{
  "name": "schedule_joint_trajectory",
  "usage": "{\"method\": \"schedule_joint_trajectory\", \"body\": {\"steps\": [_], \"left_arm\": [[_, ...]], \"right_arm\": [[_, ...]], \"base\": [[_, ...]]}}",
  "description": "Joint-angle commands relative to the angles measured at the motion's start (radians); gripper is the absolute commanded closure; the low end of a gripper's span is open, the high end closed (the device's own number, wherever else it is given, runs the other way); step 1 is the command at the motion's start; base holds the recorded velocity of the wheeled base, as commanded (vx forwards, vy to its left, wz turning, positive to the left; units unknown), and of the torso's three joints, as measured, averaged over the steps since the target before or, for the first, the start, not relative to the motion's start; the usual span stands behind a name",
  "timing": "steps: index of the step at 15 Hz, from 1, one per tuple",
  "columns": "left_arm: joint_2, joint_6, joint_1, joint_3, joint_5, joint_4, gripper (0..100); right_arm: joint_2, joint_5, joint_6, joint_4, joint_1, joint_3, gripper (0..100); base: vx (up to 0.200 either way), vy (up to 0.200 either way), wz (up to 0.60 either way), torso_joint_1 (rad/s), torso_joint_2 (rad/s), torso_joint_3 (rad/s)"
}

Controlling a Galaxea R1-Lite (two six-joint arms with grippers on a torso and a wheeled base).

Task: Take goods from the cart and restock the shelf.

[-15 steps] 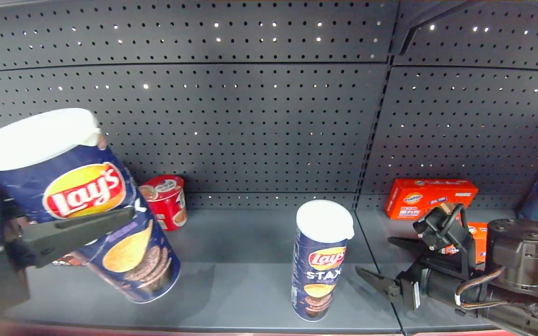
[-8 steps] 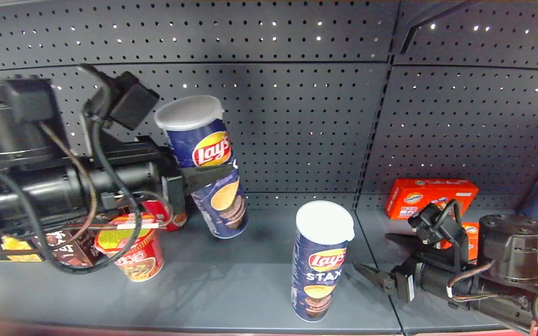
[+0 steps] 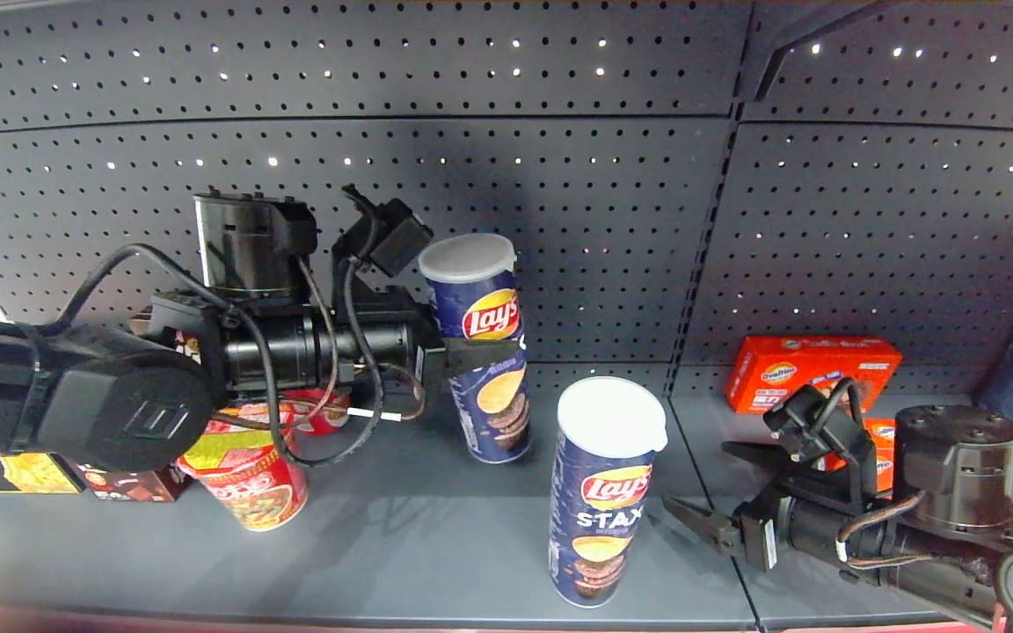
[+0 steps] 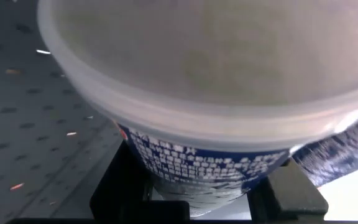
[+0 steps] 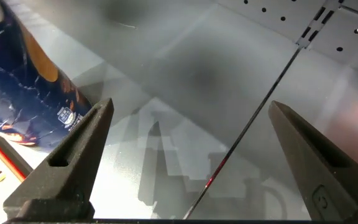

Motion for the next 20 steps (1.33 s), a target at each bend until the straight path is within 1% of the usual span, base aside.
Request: {"method": "schedule_joint_trajectory", "body": {"steps": [1,3,5,7,10,13,20], "left_arm": [[0.067,0.003,-0.003,-0.03,-0.007,0.0,100],[0.11,0.026,-0.001,-0.075,-0.008,0.006,100],[0.169,0.031,-0.007,-0.142,-0.008,0.015,100],[0.211,0.039,-0.018,-0.187,-0.008,0.032,100],[0.255,0.04,-0.032,-0.248,-0.008,0.044,100],[0.292,0.042,-0.035,-0.319,-0.008,0.081,100],[0.372,0.042,-0.035,-0.414,-0.008,0.086,100]], "right_arm": [[0.001,0.001,-0.001,0.0,0.001,-0.002,0],[-0.002,0.001,-0.001,-0.002,0.001,-0.002,0],[-0.003,0.001,-0.001,-0.002,0.003,-0.003,0],[-0.002,0.001,-0.001,-0.002,0.003,-0.005,0],[-0.002,0.003,-0.002,-0.002,0.003,-0.006,0],[0.003,0.006,-0.002,-0.002,0.001,-0.011,0],[0.034,0.009,-0.001,-0.005,0.001,-0.035,0]], "base": [[0.0,0.0,0.0,0.0,0.0,0.0],[0.0,0.0,0.0,0.0,0.0,0.0],[0.0,0.0,0.0,0.0,0.0,0.0],[0.0,0.0,0.0,0.0,0.0,0.0],[0.0,0.0,0.0,0.0,0.0,0.0],[0.0,0.0,0.0,0.0,0.0,0.0],[0.0,0.0,0.0,0.0,0.0,0.0]]}}
